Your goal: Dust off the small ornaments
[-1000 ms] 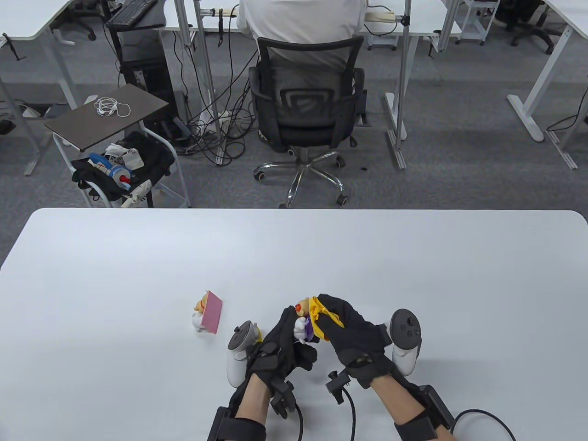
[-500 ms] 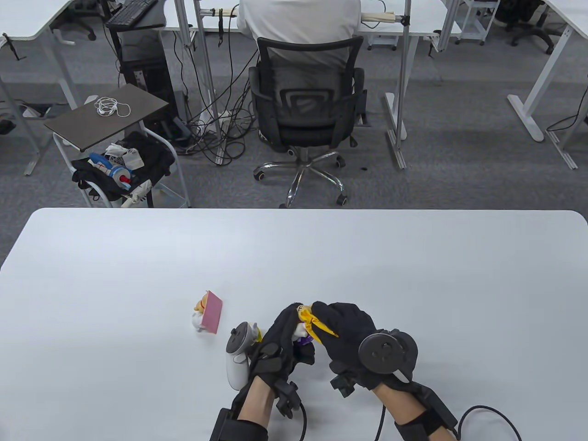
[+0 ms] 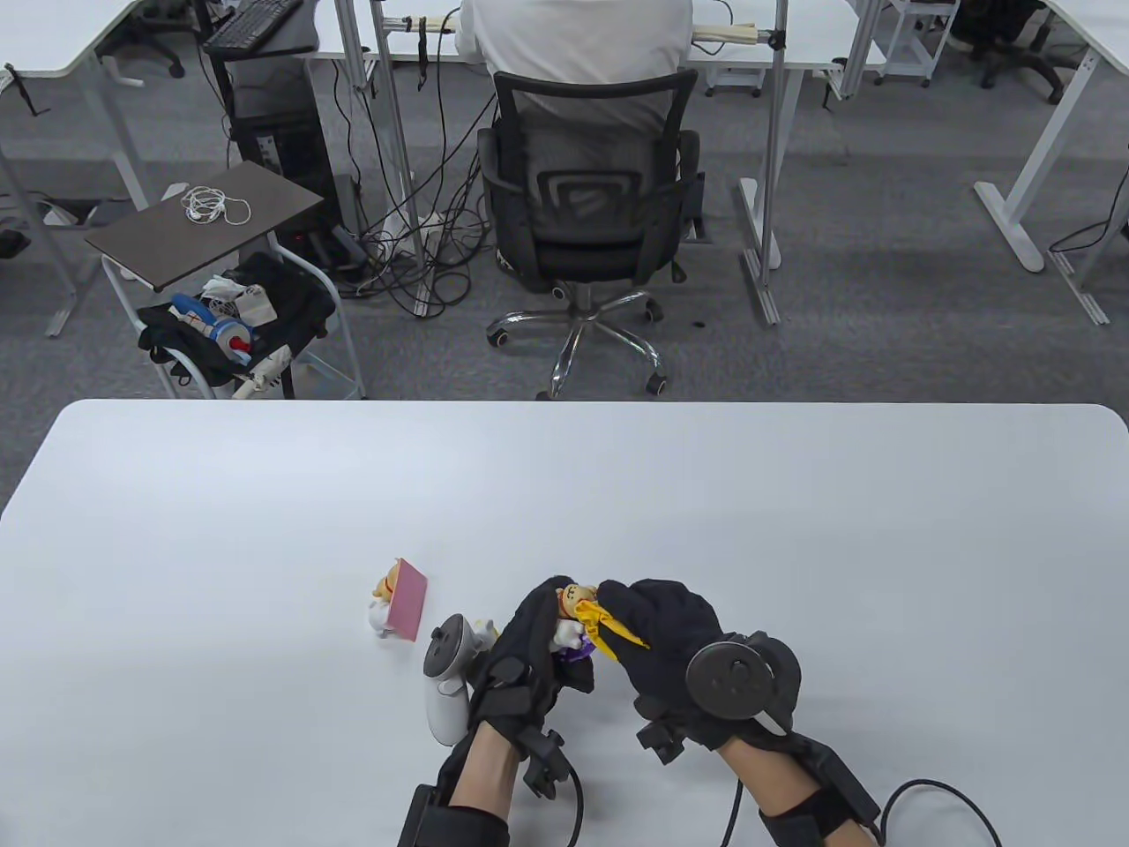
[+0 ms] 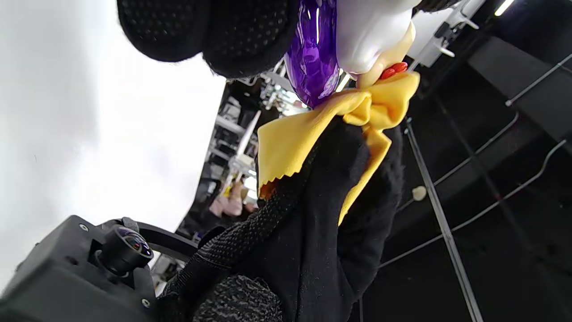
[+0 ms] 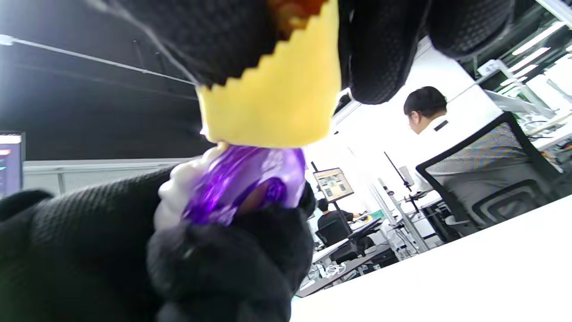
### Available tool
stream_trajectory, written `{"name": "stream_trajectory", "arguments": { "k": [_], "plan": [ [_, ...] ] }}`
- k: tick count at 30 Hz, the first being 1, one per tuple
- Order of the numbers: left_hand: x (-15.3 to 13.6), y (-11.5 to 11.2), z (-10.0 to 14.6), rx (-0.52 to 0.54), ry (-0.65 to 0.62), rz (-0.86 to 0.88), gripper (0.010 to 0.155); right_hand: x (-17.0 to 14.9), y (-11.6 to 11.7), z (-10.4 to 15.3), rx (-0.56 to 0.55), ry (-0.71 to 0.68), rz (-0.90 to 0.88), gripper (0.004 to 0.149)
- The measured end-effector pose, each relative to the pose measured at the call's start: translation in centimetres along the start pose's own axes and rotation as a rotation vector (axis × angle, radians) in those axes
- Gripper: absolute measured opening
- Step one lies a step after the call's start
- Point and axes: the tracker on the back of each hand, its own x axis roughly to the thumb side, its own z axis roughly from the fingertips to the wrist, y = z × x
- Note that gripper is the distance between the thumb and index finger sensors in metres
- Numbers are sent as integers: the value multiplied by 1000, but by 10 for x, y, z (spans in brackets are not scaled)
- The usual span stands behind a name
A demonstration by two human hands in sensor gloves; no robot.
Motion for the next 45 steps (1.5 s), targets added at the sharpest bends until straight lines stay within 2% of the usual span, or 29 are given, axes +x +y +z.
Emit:
{"name": "stream_trajectory", "arguments": {
  "k": [3, 6, 7, 9, 14, 18, 21, 23, 26, 29, 34, 38, 40, 41, 45],
  "plan": [
    [3, 3, 0, 37, 5, -86, 63, 15, 3, 1, 17, -78, -34, 50],
    [8, -2, 0, 15, -15, -138, 63, 22, 11, 4, 43, -114, 50, 53],
    [10, -5, 0, -3, -22, -123, 62, 17, 11, 5, 26, -105, 70, 52],
    [9, -5, 0, -1, -6, -140, 62, 9, 9, 3, 39, -69, -3, 49],
    [3, -5, -2, -11, 5, -84, 62, 5, 9, 3, 27, -64, 13, 49],
    [1, -1, 1, 18, -6, -40, 62, -3, 8, 2, 20, -18, 20, 49],
    [10, 3, 4, 54, -23, -126, 59, -14, 2, 0, -3, 56, -30, 49],
    [14, 1, 3, 52, -33, -212, 57, -9, 2, -1, -11, 37, -33, 49],
    [11, -7, 0, 28, -25, -220, 54, 3, 9, 2, 6, -36, 55, 50],
    [11, -10, 0, 16, -28, -209, 56, 1, 10, 3, -1, -53, 143, 49],
    [13, -9, 0, 8, -24, -204, 58, -17, 2, -1, -17, 51, 101, 49],
    [13, -10, 0, 42, 0, -284, 58, -3, 6, 1, 17, -42, 86, 49],
    [14, -12, 0, 26, -14, -288, 56, 6, 12, 2, 27, -90, 128, 48],
    [14, -13, 1, 12, -25, -258, 55, 7, 14, 3, 32, -95, 161, 48],
    [17, -12, 3, 19, -48, -207, 56, -3, 5, 1, 2, -34, 99, 48]
  ]
}}
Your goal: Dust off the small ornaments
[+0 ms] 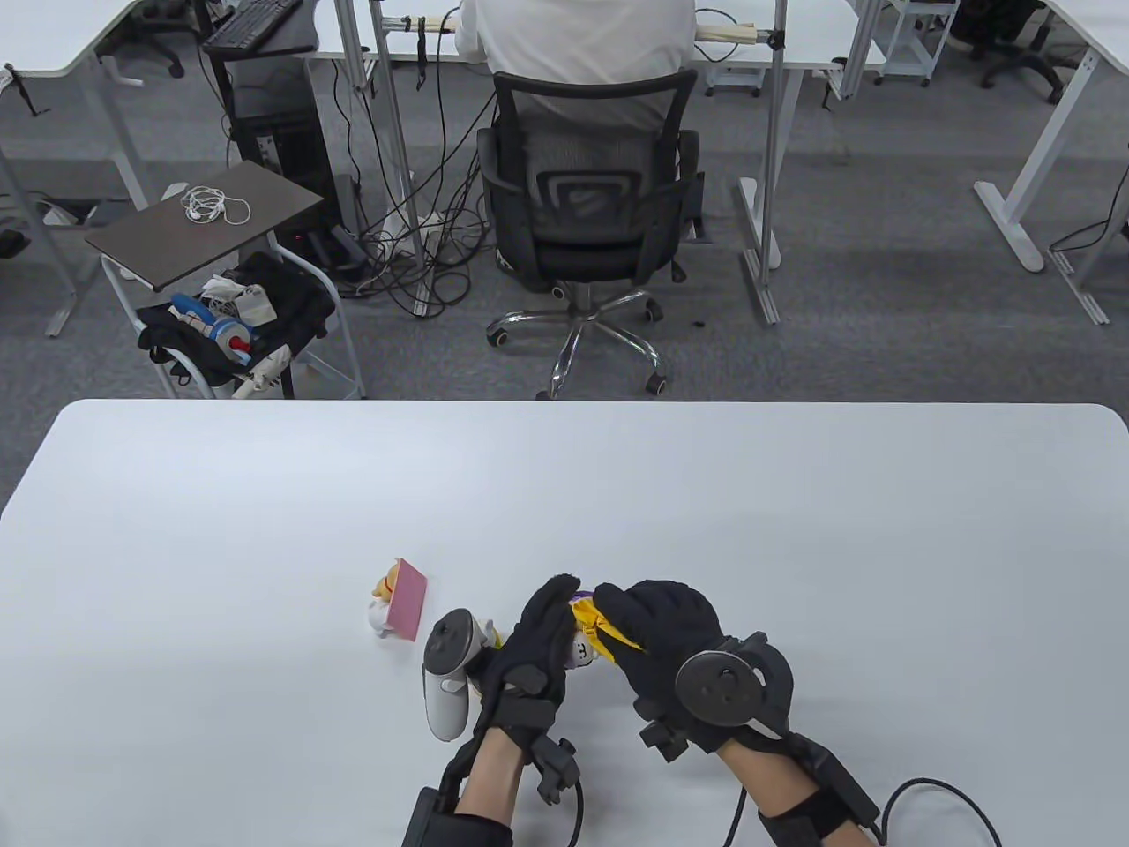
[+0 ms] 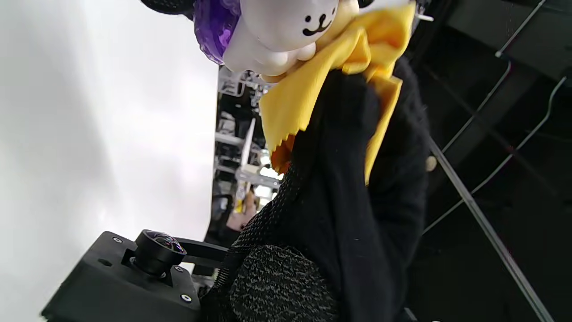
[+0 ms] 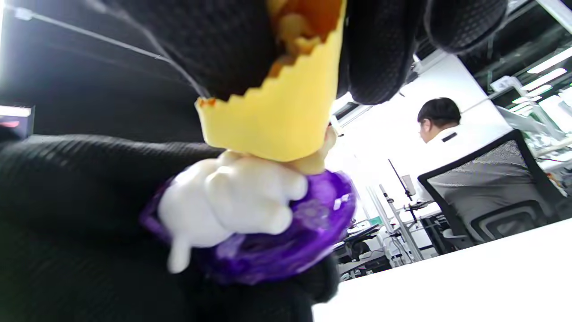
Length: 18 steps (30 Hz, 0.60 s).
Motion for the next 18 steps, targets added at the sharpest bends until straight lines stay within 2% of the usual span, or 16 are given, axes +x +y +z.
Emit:
{"name": "stream_trajectory", "arguments": {
  "k": [3, 7, 9, 11, 15, 18],
  "plan": [
    [0, 3, 1, 8, -6, 28, 56, -8, -3, -1, -8, 48, -7, 48],
    [1, 3, -1, 5, 5, -56, 55, 4, 1, 0, 10, -34, -14, 49],
    [2, 1, -1, -25, -67, 18, 55, 4, 1, 1, -10, -33, -25, 49],
    [7, 3, 0, -24, -110, 17, 56, -4, -5, -2, -17, 9, -92, 49],
    [20, 5, 3, 14, -101, -133, 56, -20, -8, -3, -14, 98, -106, 48],
    [25, -1, 4, 83, -76, -347, 55, -7, -8, -4, 5, 35, -125, 48]
  ]
}}
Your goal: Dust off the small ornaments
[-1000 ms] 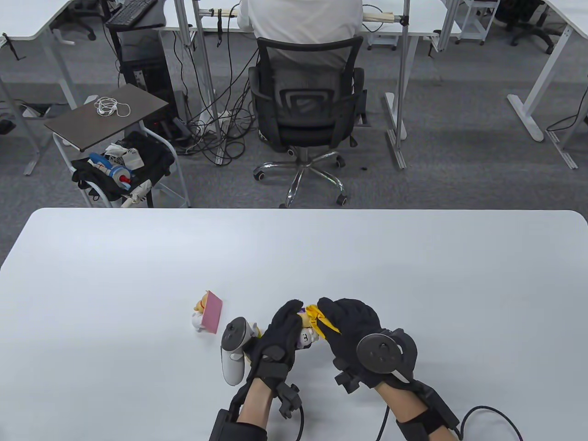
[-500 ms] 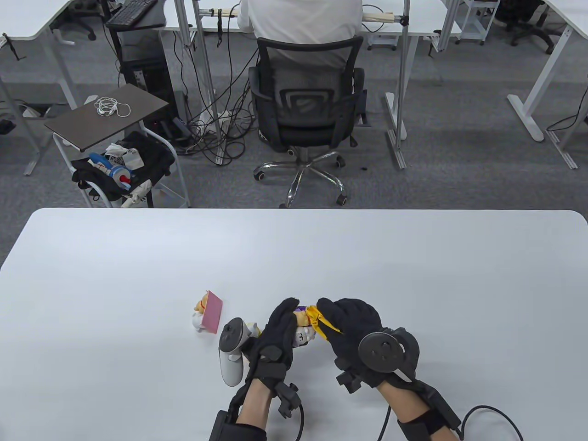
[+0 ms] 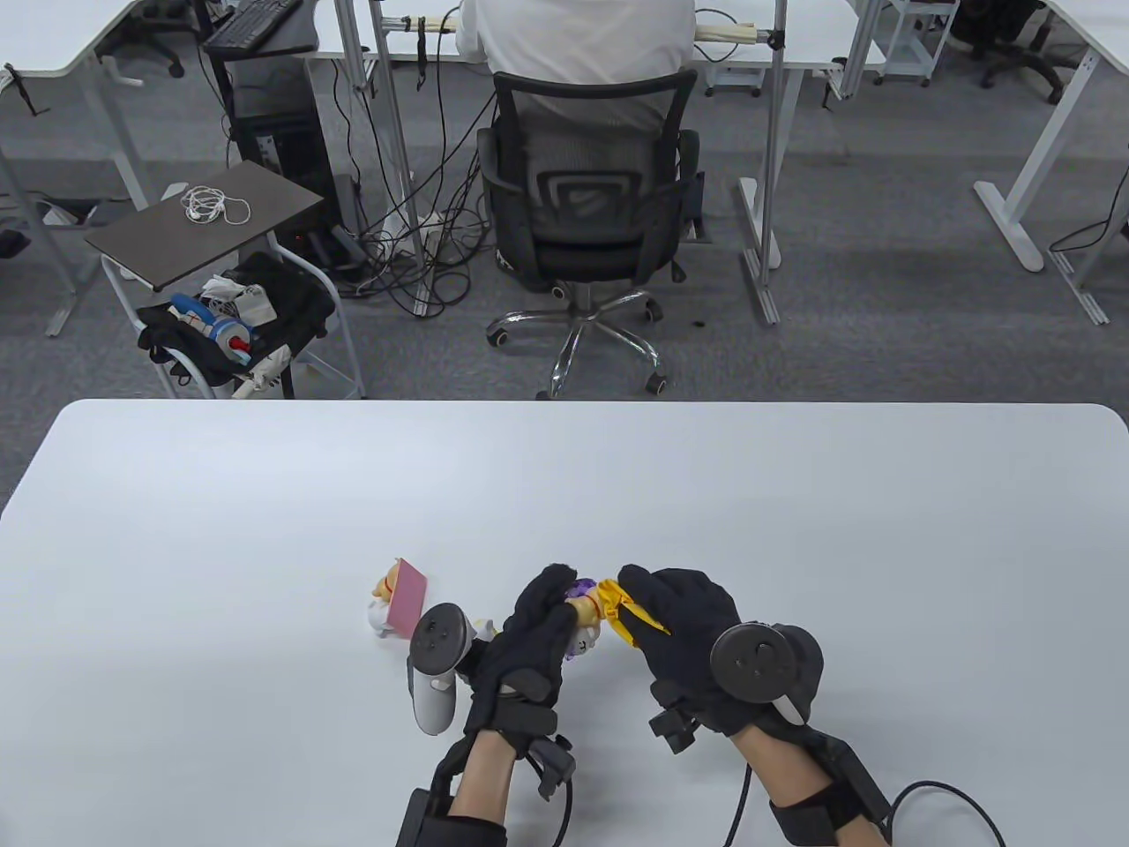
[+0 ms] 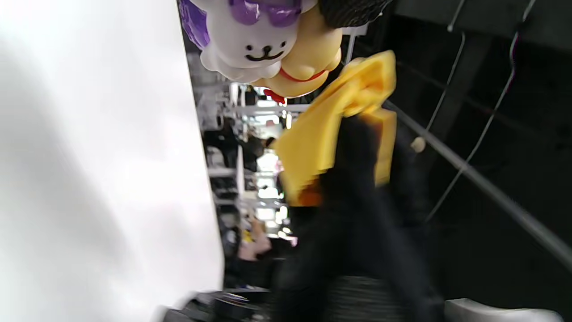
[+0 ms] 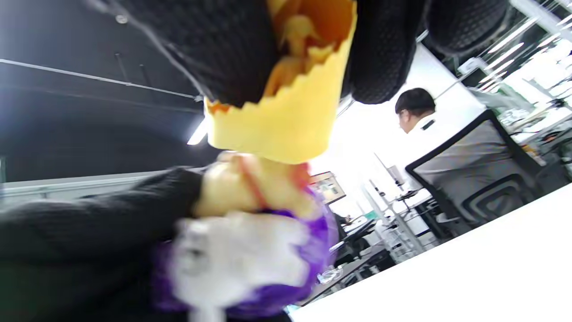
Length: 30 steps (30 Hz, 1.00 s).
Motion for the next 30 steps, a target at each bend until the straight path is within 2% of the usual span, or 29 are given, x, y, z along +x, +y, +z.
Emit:
{"name": "stream_trajectory", "arguments": {
  "k": [2, 4, 7, 10, 13, 16, 18, 20, 21, 23, 26, 27, 30],
  "plan": [
    [2, -3, 0, -11, -10, -67, 54, 8, 3, 0, 20, -28, 25, 48],
    [5, -6, 0, -26, -41, -63, 54, 6, 5, 0, 47, -8, 82, 47],
    [8, -4, 1, 2, -68, -85, 54, -11, -1, -4, 61, 80, -13, 47],
    [9, -3, 1, -17, -69, -62, 54, -23, -9, -7, 80, 153, -7, 47],
    [9, -4, 0, -22, -32, -84, 55, -15, -10, -6, 71, 104, -19, 47],
    [6, -5, 1, -12, -16, -160, 56, 4, 0, -5, 123, 11, 52, 46],
    [6, -6, 0, -42, -39, -68, 56, 3, 1, -4, 105, 26, 123, 46],
    [6, -4, 2, -30, -27, -62, 57, -10, -2, -5, 71, 71, 37, 46],
    [6, -3, 2, -37, -27, -59, 57, -15, -4, -5, 64, 102, 48, 46],
    [2, -1, 3, -5, 59, 42, 57, -29, -7, -4, 54, 156, 78, 46],
    [-14, 3, 3, -23, 115, 239, 59, -22, -5, -2, -6, 108, 20, 47],
    [-22, 2, 4, -25, 141, 354, 59, -12, -1, -1, 11, 66, 21, 47],
    [-30, -4, 4, -25, 131, 540, 59, 7, 11, 3, 55, -33, 38, 47]
  ]
}}
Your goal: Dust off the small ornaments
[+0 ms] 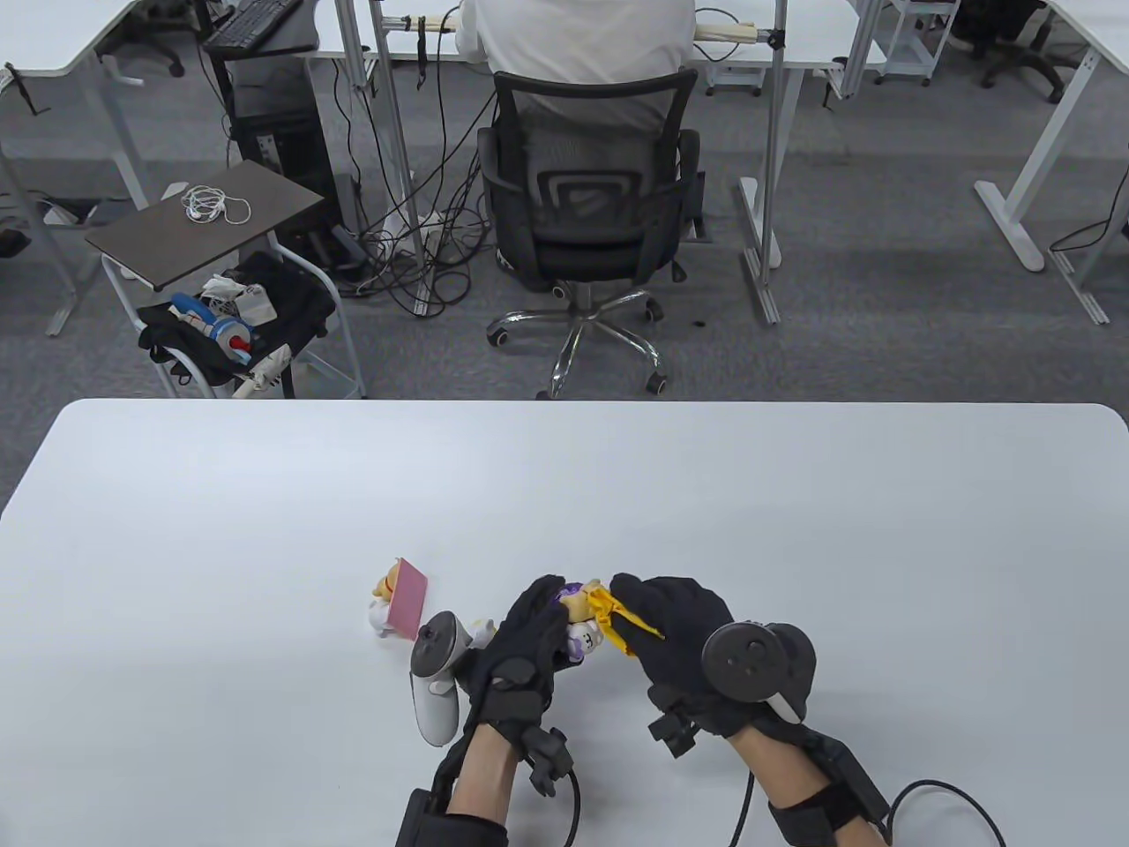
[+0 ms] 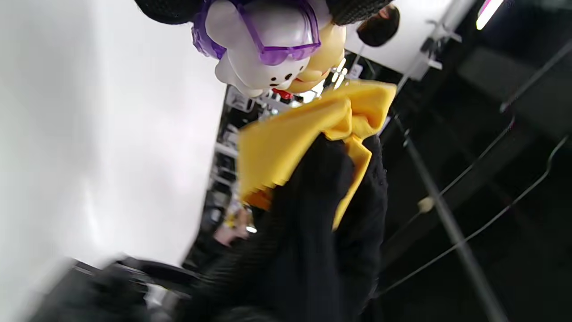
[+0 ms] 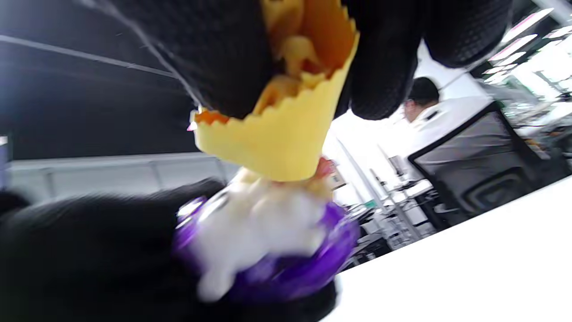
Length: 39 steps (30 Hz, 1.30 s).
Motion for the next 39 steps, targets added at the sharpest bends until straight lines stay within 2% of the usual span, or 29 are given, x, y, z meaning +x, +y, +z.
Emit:
{"name": "stream_trajectory", "arguments": {
  "k": [2, 4, 7, 10, 12, 13, 15, 18, 20, 21, 23, 24, 26, 27, 29, 30, 32, 33, 34, 36, 39],
  "plan": [
    [0, -4, -1, -48, -33, 78, 59, -2, 6, 2, 14, -14, -3, 47],
    [1, -4, 2, -23, -26, 58, 59, -15, 5, 1, -16, 42, -95, 47],
    [0, -4, 1, -34, -34, 91, 60, -27, 2, 4, -13, 98, -52, 47],
    [-1, -4, 0, -7, -47, 103, 61, -11, 1, 3, -36, 32, -86, 48],
    [-4, -4, 0, -25, -56, 170, 62, 1, 5, 3, -18, -21, -94, 48],
    [-5, -6, 0, -52, -76, 233, 62, 3, 9, 4, -1, -34, -74, 48],
    [-6, -4, 1, -32, -85, 256, 62, -1, 11, 5, -11, -27, -67, 49],
    [-6, -3, 0, -66, -109, 323, 62, -18, 8, 4, -8, 68, -44, 48],
    [-5, -5, -2, -108, -129, 346, 62, -29, 1, 2, -42, 160, -152, 48],
    [-5, -7, -4, -151, -132, 347, 62, -35, -4, 1, -77, 238, -263, 49],
    [-6, -13, -7, -222, -115, 339, 62, -39, -10, -3, -84, 324, -440, 50],
    [-6, -18, -9, -243, -118, 320, 62, -39, -11, -4, -74, 349, -472, 49],
    [-4, -22, -11, -275, -136, 306, 62, -38, -12, -4, -50, 318, -466, 48],
    [-3, -22, -10, -261, -152, 309, 62, -36, -12, -4, -54, 296, -468, 47],
    [-1, -18, -9, -213, -179, 326, 62, -30, -8, -3, 12, 252, -410, 46],
    [-2, -14, -7, -191, -170, 313, 62, -28, -6, -2, -9, 237, -363, 45],
    [-4, -9, -6, -168, -167, 321, 62, -27, -5, -4, 51, 229, -342, 45],
    [-4, -8, -7, -176, -171, 338, 62, -29, -7, -5, 42, 236, -359, 45],
    [-5, -11, -8, -203, -171, 370, 62, -31, -10, -5, -14, 262, -391, 46],
    [-4, -15, -9, -226, -138, 349, 62, -32, -12, -5, -47, 264, -417, 47],
    [-2, -16, -9, -207, -133, 292, 62, -31, -7, -2, -41, 240, -394, 47]
  ]
}}
